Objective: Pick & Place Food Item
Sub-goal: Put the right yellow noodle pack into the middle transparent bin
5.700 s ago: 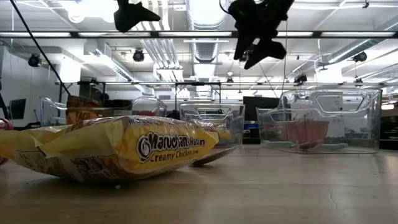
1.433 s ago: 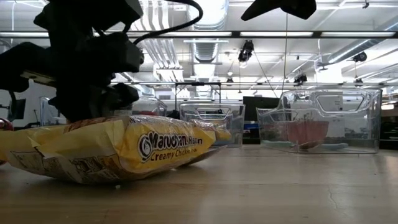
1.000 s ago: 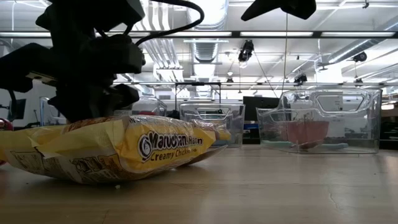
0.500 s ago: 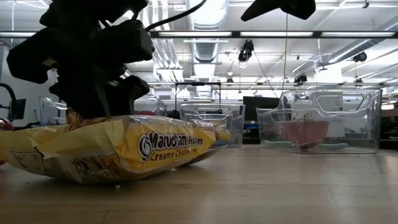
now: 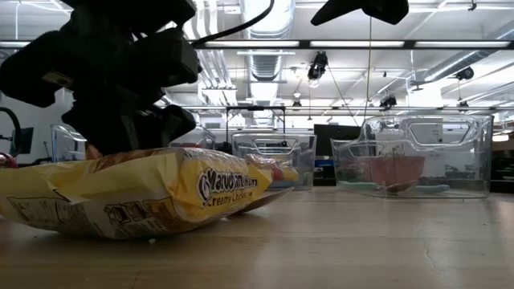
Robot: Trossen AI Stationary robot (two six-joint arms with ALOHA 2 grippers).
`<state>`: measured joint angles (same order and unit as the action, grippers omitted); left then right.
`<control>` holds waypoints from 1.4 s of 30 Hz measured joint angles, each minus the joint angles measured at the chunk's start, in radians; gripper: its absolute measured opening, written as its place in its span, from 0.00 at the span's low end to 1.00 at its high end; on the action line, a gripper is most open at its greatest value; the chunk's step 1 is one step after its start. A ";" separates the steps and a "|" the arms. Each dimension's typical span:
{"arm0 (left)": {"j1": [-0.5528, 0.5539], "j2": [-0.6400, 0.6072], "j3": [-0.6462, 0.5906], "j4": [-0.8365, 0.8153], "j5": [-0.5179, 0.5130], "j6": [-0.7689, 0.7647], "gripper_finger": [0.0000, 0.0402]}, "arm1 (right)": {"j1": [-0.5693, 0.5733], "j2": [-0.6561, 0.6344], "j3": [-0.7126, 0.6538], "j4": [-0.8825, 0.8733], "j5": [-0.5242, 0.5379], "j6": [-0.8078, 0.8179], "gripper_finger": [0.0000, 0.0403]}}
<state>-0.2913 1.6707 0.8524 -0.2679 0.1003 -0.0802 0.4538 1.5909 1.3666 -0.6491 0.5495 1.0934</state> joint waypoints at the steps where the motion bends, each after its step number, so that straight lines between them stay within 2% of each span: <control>1: 0.000 0.001 0.000 0.005 0.003 0.003 0.40 | 0.000 0.000 0.000 0.000 0.000 0.000 0.52; 14: 0.017 0.002 0.000 0.012 0.034 0.044 0.02 | 0.002 0.000 0.000 0.000 -0.002 -0.001 0.52; 24: 0.017 -0.031 0.002 -0.010 0.050 0.041 0.01 | 0.017 0.000 0.000 0.000 -0.003 -0.001 0.52; 30: 0.018 -0.121 0.055 -0.092 0.051 0.049 0.00 | 0.020 0.000 0.000 -0.001 -0.001 -0.001 0.52; 42: 0.023 -0.309 0.167 -0.092 0.064 0.040 0.00 | 0.020 0.000 0.000 -0.007 0.003 -0.013 0.52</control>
<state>-0.2678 1.3622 1.0190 -0.3595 0.1641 -0.0407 0.4736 1.5909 1.3666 -0.6558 0.5521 1.0804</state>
